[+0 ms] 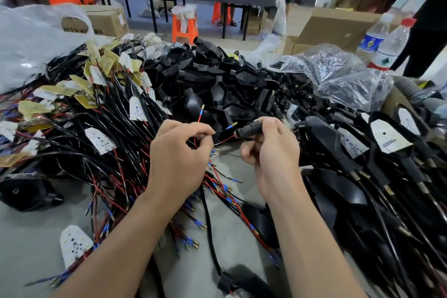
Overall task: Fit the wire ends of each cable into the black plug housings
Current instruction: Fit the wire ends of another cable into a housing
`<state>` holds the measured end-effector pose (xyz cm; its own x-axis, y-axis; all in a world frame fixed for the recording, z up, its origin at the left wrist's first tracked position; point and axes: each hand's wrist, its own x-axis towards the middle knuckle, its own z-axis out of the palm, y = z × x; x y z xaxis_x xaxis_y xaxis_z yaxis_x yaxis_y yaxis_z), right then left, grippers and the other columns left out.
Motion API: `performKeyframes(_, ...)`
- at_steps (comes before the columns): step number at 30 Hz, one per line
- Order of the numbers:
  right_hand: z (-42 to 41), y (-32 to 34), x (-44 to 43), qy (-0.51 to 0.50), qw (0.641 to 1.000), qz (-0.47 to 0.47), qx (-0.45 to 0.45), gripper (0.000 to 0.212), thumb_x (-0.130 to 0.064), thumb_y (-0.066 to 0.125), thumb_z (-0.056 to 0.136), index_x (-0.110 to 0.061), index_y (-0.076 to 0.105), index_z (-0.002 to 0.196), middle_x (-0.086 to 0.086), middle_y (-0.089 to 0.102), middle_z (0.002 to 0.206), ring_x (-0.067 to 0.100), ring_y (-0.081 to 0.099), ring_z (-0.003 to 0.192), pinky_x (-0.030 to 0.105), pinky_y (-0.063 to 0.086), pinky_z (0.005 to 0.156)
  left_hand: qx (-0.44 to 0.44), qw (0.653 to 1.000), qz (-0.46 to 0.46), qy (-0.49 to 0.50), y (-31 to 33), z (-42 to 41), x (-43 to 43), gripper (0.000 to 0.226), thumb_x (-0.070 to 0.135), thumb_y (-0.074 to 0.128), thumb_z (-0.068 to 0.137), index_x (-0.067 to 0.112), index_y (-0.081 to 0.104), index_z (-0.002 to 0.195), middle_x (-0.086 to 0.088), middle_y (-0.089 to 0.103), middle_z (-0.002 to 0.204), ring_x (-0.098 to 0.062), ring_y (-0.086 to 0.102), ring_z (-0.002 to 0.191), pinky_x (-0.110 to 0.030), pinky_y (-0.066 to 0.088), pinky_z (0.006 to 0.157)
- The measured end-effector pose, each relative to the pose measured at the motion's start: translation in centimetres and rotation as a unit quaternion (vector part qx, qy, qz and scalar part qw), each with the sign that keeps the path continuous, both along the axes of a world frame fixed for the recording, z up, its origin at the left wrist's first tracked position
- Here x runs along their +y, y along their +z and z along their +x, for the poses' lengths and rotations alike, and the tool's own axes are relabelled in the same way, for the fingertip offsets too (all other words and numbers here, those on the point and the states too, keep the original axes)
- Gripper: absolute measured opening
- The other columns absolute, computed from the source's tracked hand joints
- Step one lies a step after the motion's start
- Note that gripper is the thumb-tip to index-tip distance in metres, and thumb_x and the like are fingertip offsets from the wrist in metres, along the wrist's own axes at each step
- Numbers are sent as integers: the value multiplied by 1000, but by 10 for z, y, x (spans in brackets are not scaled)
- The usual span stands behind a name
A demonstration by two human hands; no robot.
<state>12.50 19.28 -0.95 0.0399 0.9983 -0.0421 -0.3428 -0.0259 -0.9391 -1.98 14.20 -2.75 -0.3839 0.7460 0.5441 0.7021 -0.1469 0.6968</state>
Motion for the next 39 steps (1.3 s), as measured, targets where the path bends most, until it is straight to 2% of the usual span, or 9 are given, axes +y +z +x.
performKeyframes(3, 3, -1, 1, 20, 996, -31, 85, 28, -9, 36, 107, -9, 62, 96, 12, 68, 65, 23, 63, 48, 26, 46, 41, -3, 1000, 4, 1, 0, 1, -1, 24, 14, 77, 84, 37, 80, 91, 18, 60, 84, 1, 56, 98, 2, 35, 81)
performKeyframes(9, 14, 3, 4, 73, 975, -93, 191, 17, -4, 54, 102, -4, 69, 94, 18, 71, 79, 26, 72, 64, 30, 59, 57, 0, 1000, 12, 3, 2, 3, -4, 25, 13, 77, 84, 37, 80, 90, 20, 59, 84, -3, 58, 96, 0, 36, 82)
performKeyframes(12, 21, -1, 5, 83, 980, -83, 163, 22, 3, 51, 101, -8, 69, 95, 11, 69, 78, 21, 68, 62, 28, 57, 58, 7, 1000, 5, -4, 3, 5, -4, 24, 14, 78, 84, 37, 81, 90, 25, 59, 95, -6, 58, 93, -2, 37, 83)
performKeyframes(15, 23, -2, 5, 100, 987, -56, 116, 25, 3, 50, 101, -12, 69, 96, 7, 67, 77, 19, 65, 63, 27, 55, 58, 16, 1000, 1, -9, 3, 7, -5, 22, 13, 80, 82, 34, 83, 90, 27, 58, 78, -6, 57, 94, 0, 36, 86)
performKeyframes(18, 25, -1, 3, 136, 988, -26, 71, 27, 4, 50, 99, -14, 69, 97, 10, 67, 83, 20, 63, 66, 29, 54, 61, 28, 1000, -3, -9, 3, 7, -5, 22, 13, 80, 81, 33, 83, 89, 32, 61, 78, -5, 57, 94, 0, 35, 86)
performKeyframes(21, 27, -1, 2, 150, 987, -5, 54, 29, 7, 49, 97, -15, 68, 99, 15, 69, 90, 21, 63, 69, 30, 52, 64, 37, 999, -5, -4, 2, 6, -5, 21, 13, 79, 82, 33, 83, 90, 50, 54, 100, -8, 58, 93, -1, 37, 86)
performKeyframes(25, 27, -2, 2, 159, 987, 12, 33, 31, 11, 49, 94, -14, 68, 99, 15, 72, 92, 22, 62, 70, 31, 52, 66, 31, 999, -15, 16, 0, 5, -4, 20, 12, 80, 81, 31, 83, 87, 30, 58, 70, -8, 56, 91, -1, 38, 82)
performKeyframes(34, 27, -3, 1, 123, 992, 39, -4, 31, 16, 49, 93, -10, 66, 98, 13, 74, 88, 21, 62, 67, 29, 56, 65, -58, 998, -9, -6, 3, 5, -6, 37, 20, 80, 86, 55, 71, 80, 11, 62, 92, 2, 60, 86, -2, 41, 69)
performKeyframes(39, 20, -5, -2, 170, 985, 19, 22, 28, 13, 50, 95, -9, 66, 100, 14, 74, 93, 20, 65, 72, 28, 57, 69, -74, 995, -38, -48, 1, 11, -6, 38, 21, 85, 81, 56, 74, 89, 22, 74, 83, 3, 67, 88, -9, 47, 79)
